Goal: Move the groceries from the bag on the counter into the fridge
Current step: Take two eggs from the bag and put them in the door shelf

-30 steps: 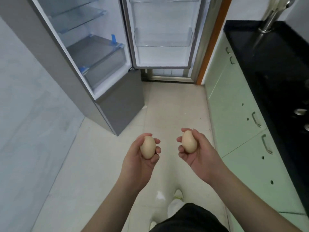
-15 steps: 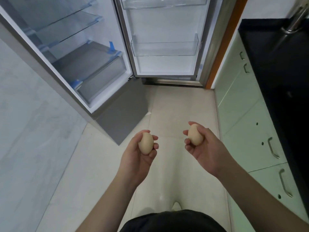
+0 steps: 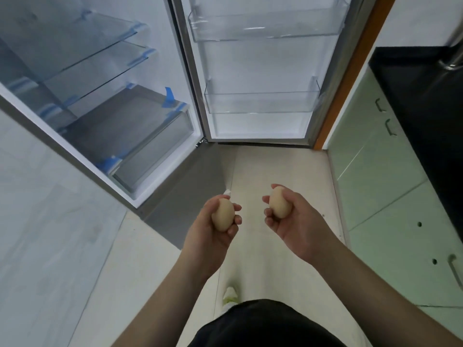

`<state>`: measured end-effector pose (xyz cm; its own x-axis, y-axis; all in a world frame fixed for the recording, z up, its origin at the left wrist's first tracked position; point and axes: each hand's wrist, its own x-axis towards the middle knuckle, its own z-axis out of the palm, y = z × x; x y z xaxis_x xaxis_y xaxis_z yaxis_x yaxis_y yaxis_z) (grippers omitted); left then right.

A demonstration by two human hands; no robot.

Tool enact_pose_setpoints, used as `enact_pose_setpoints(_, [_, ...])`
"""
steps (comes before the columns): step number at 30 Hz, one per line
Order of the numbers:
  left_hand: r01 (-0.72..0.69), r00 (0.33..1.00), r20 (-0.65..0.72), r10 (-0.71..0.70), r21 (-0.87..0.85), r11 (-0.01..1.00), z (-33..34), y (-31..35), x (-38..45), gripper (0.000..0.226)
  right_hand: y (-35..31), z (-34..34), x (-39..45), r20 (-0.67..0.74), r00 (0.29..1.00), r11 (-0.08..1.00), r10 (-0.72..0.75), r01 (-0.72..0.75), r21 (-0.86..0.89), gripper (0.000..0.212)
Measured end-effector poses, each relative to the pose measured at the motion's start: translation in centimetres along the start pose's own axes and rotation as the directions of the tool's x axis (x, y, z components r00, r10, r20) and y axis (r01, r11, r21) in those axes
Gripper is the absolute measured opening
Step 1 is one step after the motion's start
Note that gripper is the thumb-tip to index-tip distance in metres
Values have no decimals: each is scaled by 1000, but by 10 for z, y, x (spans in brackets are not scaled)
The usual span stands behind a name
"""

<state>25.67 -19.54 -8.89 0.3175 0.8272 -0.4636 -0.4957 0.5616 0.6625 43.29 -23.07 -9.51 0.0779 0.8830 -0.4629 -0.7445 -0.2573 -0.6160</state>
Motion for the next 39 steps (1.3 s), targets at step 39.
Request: enact_pose_setpoints(39, [-246,897,394,200,71,967,195,182,298,25,-274,85,250,216,960,976,-181,201,-77,24])
